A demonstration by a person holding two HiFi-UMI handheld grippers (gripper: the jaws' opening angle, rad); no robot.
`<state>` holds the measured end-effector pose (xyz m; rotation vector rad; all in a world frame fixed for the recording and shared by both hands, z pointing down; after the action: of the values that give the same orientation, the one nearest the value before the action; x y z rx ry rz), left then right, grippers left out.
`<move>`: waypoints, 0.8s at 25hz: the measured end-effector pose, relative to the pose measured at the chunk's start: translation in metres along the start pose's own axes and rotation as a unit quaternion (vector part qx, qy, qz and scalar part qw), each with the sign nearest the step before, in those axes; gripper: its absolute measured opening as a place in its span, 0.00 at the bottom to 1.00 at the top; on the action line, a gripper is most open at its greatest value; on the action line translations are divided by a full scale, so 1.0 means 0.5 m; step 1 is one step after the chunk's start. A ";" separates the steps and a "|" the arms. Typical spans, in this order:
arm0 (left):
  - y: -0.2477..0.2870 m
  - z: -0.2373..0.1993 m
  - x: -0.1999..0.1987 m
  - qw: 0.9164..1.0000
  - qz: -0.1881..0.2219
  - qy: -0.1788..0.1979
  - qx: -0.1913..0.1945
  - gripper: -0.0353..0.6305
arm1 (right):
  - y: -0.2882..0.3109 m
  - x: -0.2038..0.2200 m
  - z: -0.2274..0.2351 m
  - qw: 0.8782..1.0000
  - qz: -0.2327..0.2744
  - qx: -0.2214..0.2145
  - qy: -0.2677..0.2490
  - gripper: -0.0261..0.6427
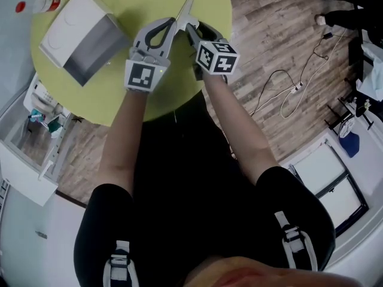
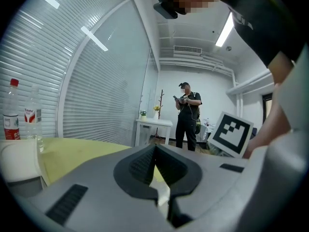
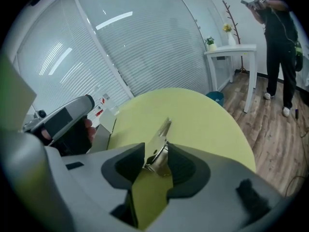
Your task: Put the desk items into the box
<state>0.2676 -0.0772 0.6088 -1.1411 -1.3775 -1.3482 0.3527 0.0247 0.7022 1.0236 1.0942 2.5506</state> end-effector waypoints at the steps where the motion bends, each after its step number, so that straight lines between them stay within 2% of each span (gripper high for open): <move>1: 0.001 0.000 0.002 1.000 -0.001 0.000 0.000 0.07 | 0.004 0.003 0.000 1.000 -0.005 -0.002 0.003 0.26; 8: 0.011 0.006 0.018 1.000 0.000 -0.005 -0.002 0.07 | 0.012 0.002 -0.006 1.000 -0.006 -0.015 0.015 0.21; 14: 0.002 0.014 0.003 1.000 -0.004 0.007 0.006 0.07 | 0.001 -0.020 -0.032 0.998 0.006 -0.057 0.031 0.11; 20: -0.031 0.022 -0.030 1.000 -0.002 0.019 0.006 0.07 | -0.033 -0.048 -0.077 0.997 0.015 -0.074 -0.028 0.08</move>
<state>0.2554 -0.0664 0.5905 -1.1004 -1.3600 -1.3549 0.3436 0.0046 0.6593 1.0735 0.8676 2.5660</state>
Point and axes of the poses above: the fingertips, and each gripper's own axes: y forward along the fingers, z to its right, x out of its underside, the point moved 6 cm from there along -y, backward along the fingers, and after that the axes turned 6 degrees about y, right-handed, at the moved point
